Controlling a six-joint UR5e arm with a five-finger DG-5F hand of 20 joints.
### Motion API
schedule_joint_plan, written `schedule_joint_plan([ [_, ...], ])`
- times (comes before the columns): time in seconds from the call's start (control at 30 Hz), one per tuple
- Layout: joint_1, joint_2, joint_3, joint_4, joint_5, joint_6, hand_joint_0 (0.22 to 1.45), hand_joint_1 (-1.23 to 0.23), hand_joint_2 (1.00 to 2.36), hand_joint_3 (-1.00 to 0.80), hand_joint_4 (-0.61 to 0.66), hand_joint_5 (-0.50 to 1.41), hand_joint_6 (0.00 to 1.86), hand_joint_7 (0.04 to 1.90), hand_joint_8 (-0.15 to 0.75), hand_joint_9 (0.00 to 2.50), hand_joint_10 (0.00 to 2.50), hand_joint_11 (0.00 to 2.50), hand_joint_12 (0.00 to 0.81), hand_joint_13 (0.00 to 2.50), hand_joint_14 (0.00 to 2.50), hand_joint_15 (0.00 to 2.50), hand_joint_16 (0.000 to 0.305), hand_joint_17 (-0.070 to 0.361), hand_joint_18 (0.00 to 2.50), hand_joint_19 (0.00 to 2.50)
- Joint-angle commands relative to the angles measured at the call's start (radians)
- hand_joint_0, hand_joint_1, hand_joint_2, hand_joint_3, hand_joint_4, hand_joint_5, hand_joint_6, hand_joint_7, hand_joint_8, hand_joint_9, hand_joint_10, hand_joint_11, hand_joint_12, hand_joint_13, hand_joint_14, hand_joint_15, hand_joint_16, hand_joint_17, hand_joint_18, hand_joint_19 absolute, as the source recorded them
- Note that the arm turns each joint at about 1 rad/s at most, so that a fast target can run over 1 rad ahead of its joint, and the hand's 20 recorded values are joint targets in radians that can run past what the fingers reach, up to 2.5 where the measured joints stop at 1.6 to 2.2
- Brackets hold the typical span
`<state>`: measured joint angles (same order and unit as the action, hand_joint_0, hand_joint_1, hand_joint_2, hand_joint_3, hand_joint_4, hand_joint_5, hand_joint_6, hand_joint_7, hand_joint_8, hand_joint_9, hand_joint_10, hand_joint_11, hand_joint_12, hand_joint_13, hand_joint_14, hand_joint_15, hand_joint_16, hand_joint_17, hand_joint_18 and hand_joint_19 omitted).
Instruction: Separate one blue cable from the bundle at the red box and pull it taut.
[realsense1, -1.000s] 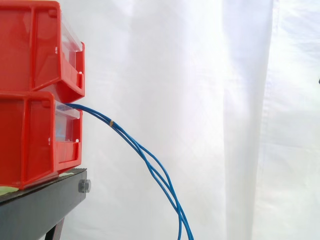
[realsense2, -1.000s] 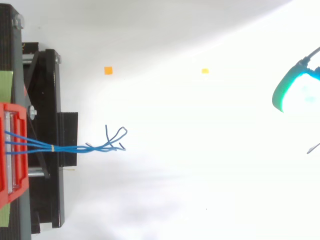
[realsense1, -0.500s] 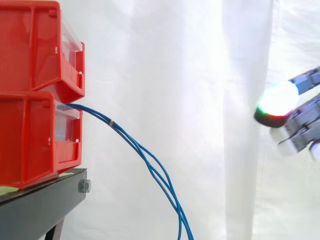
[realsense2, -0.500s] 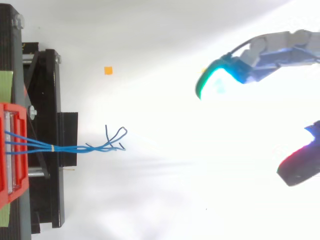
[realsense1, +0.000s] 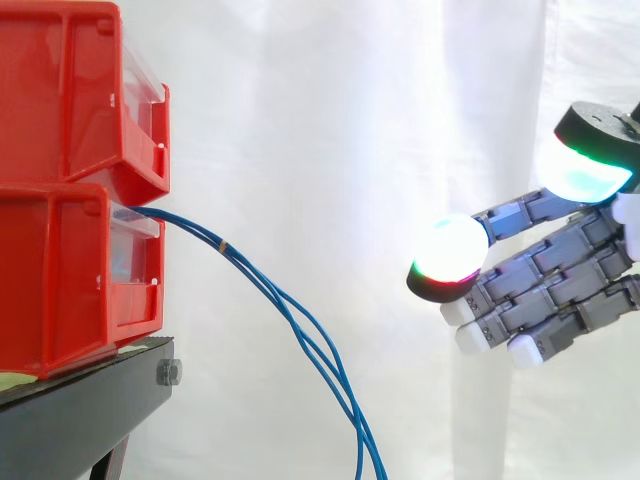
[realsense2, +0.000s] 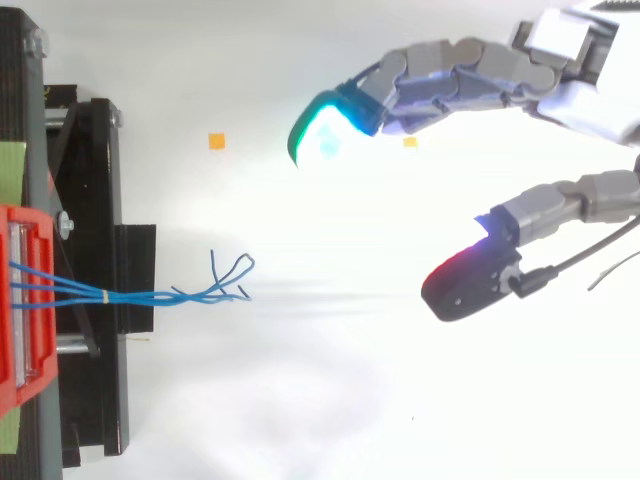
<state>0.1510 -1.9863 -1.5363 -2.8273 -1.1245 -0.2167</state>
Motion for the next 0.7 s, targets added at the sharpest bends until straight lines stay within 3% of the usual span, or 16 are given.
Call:
schedule_joint_plan([
  [0.0,-0.011,-0.002,0.001,0.029,0.0,-0.026,0.49,-0.85,1.0,-0.5,0.21,-0.24,0.5,0.78,0.28,0.38,0.01,0.23,0.398,0.34,0.01,0.18,0.055,0.124,0.27,0.44],
  [0.23,-0.013,-0.002,0.001,0.118,0.031,-0.102,0.49,-0.84,1.0,-0.5,0.21,-0.23,0.5,0.78,0.284,0.4,0.01,0.25,0.399,0.34,0.01,0.18,0.055,0.123,0.27,0.45],
  [0.27,-0.014,-0.029,0.007,0.123,0.035,-0.099,0.49,-0.84,1.0,-0.5,0.21,-0.23,0.5,0.79,0.283,0.41,0.01,0.25,0.399,0.35,0.01,0.19,0.055,0.123,0.27,0.45],
  [0.37,-0.016,-0.04,0.018,0.121,0.034,-0.079,0.49,-0.83,1.0,-0.5,0.21,-0.23,0.5,0.78,0.285,0.42,0.01,0.25,0.397,0.35,0.01,0.18,0.054,0.121,0.28,0.44],
  [0.47,-0.016,-0.066,0.056,0.109,0.023,-0.044,0.5,-0.82,1.0,-0.5,0.21,-0.23,0.5,0.78,0.284,0.43,0.01,0.25,0.395,0.36,0.01,0.18,0.054,0.121,0.29,0.45],
  [0.53,-0.011,-0.08,0.081,0.077,0.006,-0.047,0.5,-0.82,1.0,-0.5,0.21,-0.23,0.5,0.78,0.284,0.43,0.01,0.25,0.395,0.36,0.01,0.18,0.054,0.121,0.29,0.44],
  [0.63,-0.011,-0.085,0.084,0.052,0.005,-0.049,0.5,-0.81,1.0,-0.5,0.22,-0.23,0.5,0.78,0.289,0.44,0.01,0.26,0.396,0.37,0.01,0.18,0.054,0.121,0.29,0.45],
  [0.67,-0.013,-0.103,0.087,0.055,0.0,-0.052,0.5,-0.81,1.0,-0.5,0.22,-0.23,0.5,0.78,0.291,0.45,0.01,0.26,0.396,0.37,0.01,0.19,0.054,0.121,0.3,0.45],
])
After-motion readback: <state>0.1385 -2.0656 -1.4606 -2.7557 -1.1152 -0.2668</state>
